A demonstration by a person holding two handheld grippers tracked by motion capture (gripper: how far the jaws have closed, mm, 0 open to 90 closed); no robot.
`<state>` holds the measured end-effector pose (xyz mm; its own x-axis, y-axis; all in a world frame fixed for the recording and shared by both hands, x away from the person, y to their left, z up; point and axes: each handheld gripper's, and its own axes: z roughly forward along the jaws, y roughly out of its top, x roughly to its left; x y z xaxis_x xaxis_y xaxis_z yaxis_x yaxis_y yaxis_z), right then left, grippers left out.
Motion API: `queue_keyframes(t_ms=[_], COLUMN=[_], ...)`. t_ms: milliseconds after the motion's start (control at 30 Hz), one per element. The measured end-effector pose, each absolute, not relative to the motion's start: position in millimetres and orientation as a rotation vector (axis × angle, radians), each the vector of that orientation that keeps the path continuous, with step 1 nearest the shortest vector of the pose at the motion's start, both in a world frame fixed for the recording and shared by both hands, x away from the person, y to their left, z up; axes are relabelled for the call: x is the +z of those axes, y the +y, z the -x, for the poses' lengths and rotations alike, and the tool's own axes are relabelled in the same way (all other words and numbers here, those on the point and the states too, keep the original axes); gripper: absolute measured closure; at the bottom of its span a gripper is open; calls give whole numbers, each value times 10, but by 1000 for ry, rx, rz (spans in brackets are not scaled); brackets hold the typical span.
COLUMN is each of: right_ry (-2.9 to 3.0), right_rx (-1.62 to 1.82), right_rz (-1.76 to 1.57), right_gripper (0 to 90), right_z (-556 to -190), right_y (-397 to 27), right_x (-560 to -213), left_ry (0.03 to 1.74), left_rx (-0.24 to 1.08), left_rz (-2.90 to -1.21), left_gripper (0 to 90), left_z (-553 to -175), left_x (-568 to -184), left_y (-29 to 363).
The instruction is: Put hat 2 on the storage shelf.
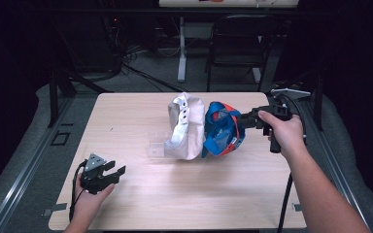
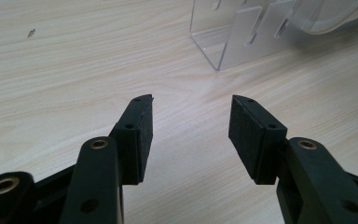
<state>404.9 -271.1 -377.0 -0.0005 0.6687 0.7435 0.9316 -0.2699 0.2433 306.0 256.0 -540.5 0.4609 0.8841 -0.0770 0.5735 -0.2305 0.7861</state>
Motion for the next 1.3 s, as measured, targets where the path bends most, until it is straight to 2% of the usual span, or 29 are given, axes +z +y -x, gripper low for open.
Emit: queue_keyframes(t_ms=[667, 733, 1300], right_ry=[-1749, -1786, -1952], right_rx=[-1157, -1163, -1230], right_rz=[1952, 1957, 1941], right_gripper=[589, 561, 515], right_z=[-3660, -3610, -3287], right_y=[-2794, -2790, -2780], right_x=[-3949, -3977, -4186], left_ry=[1225, 1227, 1234], left_rx=[503, 502, 502], left_rz=[-1926, -1927, -1923], left_gripper=[500, 499, 497], left_z=[-3060, -3061, -3064], left_x=[-5418, -5419, -5426], left_y=[2562, 2568, 2584])
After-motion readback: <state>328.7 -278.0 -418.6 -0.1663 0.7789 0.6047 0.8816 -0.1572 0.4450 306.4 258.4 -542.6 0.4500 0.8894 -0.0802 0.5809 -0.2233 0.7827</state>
